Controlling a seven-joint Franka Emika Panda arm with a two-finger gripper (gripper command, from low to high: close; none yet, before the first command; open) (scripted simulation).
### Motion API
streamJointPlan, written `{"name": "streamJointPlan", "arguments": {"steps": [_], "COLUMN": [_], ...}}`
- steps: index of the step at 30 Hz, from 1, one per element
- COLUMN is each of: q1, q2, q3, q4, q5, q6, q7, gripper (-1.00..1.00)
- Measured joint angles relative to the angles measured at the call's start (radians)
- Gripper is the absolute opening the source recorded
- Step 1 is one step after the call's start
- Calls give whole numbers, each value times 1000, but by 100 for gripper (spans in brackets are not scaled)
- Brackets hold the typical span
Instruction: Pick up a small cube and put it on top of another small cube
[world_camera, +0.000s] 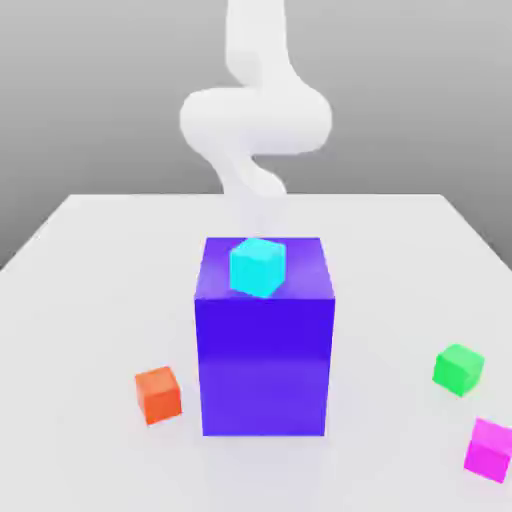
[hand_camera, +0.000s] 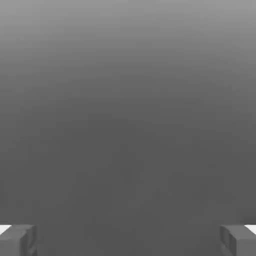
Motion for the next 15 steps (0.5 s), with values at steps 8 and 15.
{"name": "streamJointPlan", "arguments": {"steps": [8, 15], "q1": [74, 137], "q2": [296, 549], "q3": [78, 147], "q4": [-11, -21], "q5": [-38, -82], "q6": [96, 178], "q7": [-87, -154], "gripper": [0, 0]}}
